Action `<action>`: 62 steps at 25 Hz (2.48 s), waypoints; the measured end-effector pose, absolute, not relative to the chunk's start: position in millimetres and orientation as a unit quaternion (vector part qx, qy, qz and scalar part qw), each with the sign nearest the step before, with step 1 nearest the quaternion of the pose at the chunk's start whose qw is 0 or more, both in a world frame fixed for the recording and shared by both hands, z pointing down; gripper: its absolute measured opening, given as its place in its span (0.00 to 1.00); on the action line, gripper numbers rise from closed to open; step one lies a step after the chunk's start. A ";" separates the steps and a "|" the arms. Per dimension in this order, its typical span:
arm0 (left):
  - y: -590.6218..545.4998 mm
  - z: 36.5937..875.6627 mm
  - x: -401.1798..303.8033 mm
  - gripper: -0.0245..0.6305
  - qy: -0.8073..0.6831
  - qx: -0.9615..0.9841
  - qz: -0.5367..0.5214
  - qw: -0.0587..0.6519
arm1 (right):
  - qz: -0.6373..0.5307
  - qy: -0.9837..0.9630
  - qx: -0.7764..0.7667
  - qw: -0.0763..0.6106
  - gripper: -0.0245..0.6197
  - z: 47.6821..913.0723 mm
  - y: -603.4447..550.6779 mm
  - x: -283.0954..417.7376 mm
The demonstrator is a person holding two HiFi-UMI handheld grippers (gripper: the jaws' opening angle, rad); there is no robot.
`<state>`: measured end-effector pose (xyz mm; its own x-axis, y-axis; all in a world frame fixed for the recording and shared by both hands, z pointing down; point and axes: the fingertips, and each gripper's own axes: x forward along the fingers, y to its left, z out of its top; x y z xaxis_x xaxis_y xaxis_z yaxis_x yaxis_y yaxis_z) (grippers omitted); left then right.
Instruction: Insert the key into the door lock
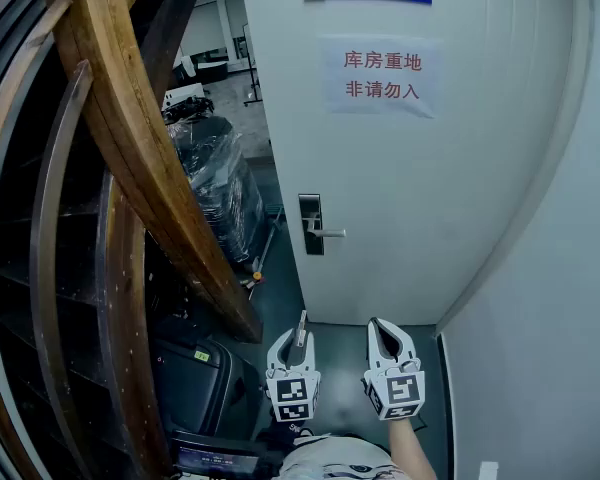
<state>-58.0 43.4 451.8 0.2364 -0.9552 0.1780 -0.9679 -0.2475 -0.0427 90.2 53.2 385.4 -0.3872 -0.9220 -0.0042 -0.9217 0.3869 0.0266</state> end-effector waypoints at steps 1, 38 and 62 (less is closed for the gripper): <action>43.1 451.5 -56.6 0.22 -0.612 0.785 0.084 0.038 | -0.013 -0.833 0.553 0.005 0.05 385.1 52.9 91.0; -97.3 528.4 -39.9 0.22 -0.613 0.776 0.124 0.080 | 0.035 -0.832 0.551 0.052 0.05 447.0 -29.0 106.6; -296.0 642.8 -52.3 0.22 -0.610 0.775 0.141 0.089 | 0.008 -0.834 0.547 0.073 0.05 525.9 -172.3 68.4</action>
<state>-52.3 -296.0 642.8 0.2171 -0.9197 0.3271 -0.9700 -0.2408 -0.0331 68.4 -172.3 525.9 -0.3914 -0.9110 0.1297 -0.9132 0.4019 0.0668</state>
